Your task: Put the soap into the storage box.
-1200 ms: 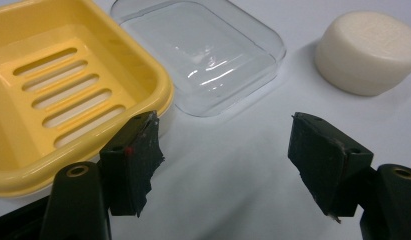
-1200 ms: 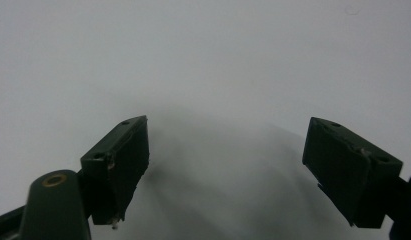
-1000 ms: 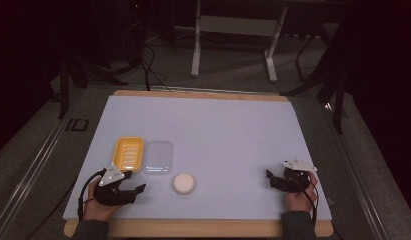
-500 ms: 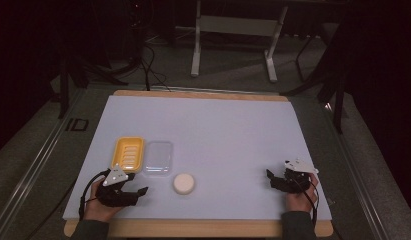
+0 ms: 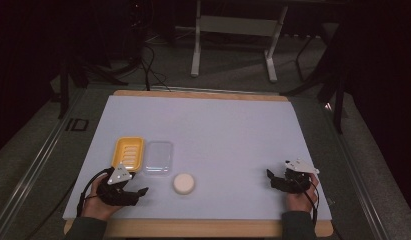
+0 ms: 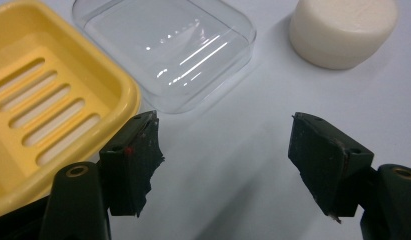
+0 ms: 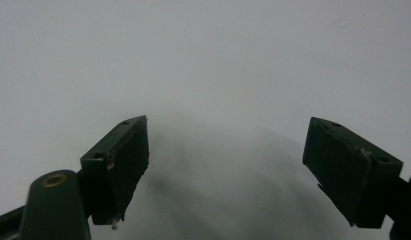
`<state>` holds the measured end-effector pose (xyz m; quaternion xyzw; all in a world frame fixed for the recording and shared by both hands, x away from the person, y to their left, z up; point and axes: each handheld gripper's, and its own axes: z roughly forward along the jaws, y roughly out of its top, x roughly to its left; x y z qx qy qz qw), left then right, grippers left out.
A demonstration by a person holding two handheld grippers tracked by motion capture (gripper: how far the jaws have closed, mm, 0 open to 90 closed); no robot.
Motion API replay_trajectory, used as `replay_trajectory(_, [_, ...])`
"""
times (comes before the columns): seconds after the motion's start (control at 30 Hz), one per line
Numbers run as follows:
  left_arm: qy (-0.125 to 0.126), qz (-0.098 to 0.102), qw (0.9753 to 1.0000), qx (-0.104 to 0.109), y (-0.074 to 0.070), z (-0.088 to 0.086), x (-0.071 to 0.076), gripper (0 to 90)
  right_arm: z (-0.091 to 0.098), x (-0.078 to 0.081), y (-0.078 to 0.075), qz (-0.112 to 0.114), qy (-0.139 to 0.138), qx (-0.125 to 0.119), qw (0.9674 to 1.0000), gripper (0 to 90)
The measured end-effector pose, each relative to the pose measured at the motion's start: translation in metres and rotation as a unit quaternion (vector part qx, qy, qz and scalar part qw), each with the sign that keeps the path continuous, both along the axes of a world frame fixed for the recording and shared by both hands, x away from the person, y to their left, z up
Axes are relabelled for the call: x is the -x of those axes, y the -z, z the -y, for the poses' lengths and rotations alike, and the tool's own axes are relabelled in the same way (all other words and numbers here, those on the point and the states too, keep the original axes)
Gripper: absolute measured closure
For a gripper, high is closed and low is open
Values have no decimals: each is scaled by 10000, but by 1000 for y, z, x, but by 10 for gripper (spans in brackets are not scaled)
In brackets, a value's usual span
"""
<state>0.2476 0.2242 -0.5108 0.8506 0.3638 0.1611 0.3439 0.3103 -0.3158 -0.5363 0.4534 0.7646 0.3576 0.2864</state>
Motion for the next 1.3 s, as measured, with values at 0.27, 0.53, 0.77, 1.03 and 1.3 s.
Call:
replay_trajectory(0.27, [204, 7, 9997, -136, -9, 8, -6, 289, 1, 1, 0, 40, -14, -19, 10000, 181])
replay_trajectory(0.53, [436, -37, 9982, -415, -14, 16, -11, 284, 0, 1, 0, 56, -23, -11, 10000, 181])
replay_trajectory(0.77, [570, -58, 9968, -562, -19, 21, -15, 281, 1, 2, -1, 102, -1, -55, 9999, 181])
replay_trajectory(1.03, [720, -93, 9950, -689, -25, 25, -19, 276, 1, 2, -1, 115, -21, -49, 9999, 181])
replay_trajectory(1.3, [821, -122, 9931, -829, -31, 29, -23, 263, 1, 2, -1, 105, -19, -69, 9999, 181])
